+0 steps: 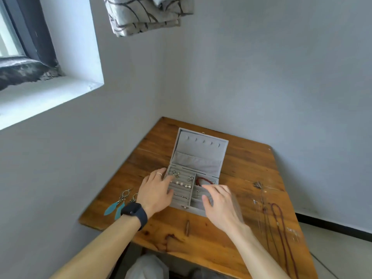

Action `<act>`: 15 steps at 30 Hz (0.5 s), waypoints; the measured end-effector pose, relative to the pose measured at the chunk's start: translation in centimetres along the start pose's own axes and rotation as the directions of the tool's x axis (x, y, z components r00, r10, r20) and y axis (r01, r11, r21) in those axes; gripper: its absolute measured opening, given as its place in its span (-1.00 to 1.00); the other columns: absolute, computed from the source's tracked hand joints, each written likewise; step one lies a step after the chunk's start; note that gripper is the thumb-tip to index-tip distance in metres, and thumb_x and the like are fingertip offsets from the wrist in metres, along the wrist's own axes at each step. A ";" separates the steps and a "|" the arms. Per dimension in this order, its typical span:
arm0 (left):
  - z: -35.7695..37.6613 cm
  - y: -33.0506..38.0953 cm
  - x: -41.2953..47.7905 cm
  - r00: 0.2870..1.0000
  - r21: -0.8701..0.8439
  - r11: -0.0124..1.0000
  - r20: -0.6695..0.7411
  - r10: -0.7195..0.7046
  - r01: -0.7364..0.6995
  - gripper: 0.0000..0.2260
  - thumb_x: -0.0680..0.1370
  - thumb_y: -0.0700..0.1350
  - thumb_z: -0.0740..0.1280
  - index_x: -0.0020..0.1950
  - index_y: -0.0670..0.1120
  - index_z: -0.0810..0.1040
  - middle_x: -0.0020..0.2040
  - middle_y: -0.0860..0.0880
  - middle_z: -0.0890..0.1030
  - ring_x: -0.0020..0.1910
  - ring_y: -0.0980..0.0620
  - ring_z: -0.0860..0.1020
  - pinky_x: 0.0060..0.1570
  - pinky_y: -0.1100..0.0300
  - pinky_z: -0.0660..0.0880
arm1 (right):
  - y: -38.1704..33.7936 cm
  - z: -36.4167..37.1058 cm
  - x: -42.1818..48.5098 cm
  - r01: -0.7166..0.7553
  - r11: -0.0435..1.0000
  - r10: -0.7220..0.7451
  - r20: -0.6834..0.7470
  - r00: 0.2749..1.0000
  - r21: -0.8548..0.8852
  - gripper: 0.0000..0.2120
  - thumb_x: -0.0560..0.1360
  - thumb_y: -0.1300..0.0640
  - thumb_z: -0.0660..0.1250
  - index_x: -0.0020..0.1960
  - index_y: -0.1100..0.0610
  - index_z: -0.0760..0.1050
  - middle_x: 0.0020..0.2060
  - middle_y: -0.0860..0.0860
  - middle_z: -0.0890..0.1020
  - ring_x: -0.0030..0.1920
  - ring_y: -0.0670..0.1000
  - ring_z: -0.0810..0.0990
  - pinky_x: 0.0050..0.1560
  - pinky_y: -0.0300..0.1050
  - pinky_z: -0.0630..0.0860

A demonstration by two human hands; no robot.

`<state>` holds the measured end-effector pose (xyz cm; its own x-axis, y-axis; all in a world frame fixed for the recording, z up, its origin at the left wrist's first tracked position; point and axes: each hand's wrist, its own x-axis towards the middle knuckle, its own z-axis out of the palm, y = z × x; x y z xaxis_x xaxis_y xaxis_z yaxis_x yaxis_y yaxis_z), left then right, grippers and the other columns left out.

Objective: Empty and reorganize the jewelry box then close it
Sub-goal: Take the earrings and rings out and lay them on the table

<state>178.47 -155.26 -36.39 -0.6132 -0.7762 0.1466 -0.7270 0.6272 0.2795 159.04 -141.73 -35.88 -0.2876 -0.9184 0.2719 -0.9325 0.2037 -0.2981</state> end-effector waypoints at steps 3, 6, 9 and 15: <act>0.0 -1.0 2.8 1.000 0.006 1.000 -0.014 -0.006 0.006 -0.61 0.61 0.01 0.20 0.46 0.16 0.40 0.59 -0.13 0.18 0.55 -0.11 0.16 0.44 -0.03 0.22 | -1.0 1.2 3.3 0.024 1.000 -0.023 0.019 1.000 -0.019 -0.66 0.61 -0.05 0.23 0.35 -0.05 0.51 0.22 -0.15 0.59 0.25 -0.04 0.46 0.19 -0.09 0.47; 0.4 -1.3 5.4 0.998 0.040 0.999 -0.056 0.012 -0.009 -0.67 0.63 0.00 0.19 0.39 0.16 0.48 0.60 -0.13 0.14 0.54 -0.11 0.18 0.42 -0.02 0.25 | -1.7 2.5 6.6 0.058 0.998 -0.057 0.031 0.998 -0.038 -0.69 0.61 -0.03 0.24 0.32 -0.04 0.54 0.16 -0.11 0.61 0.18 -0.01 0.49 0.11 -0.10 0.47; 1.1 -1.8 7.3 0.998 0.088 0.996 -0.053 0.030 -0.026 -0.71 0.64 0.01 0.18 0.34 0.15 0.51 0.62 -0.10 0.07 0.54 -0.08 0.17 0.40 -0.01 0.28 | -2.3 3.8 9.4 0.086 0.995 -0.084 0.046 0.995 -0.055 -0.72 0.61 0.00 0.24 0.28 -0.02 0.57 0.10 -0.06 0.64 0.12 0.04 0.50 0.05 -0.03 0.50; 2.0 -2.5 8.3 0.998 0.077 0.996 -0.053 0.043 -0.039 -0.75 0.63 0.03 0.22 0.23 0.19 0.61 0.63 -0.03 0.06 0.47 -0.05 0.28 0.26 0.04 0.39 | -2.7 5.9 12.4 0.081 0.993 -0.068 0.144 0.987 -0.083 -0.73 0.62 -0.03 0.23 0.26 -0.07 0.60 0.11 -0.05 0.63 0.16 0.08 0.46 0.11 0.00 0.46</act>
<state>174.57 -163.12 -37.79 -0.6267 -0.7510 0.2080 -0.7244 0.6598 0.1996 159.29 -155.70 -37.12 -0.1885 -0.9695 0.1568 -0.9677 0.1561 -0.1981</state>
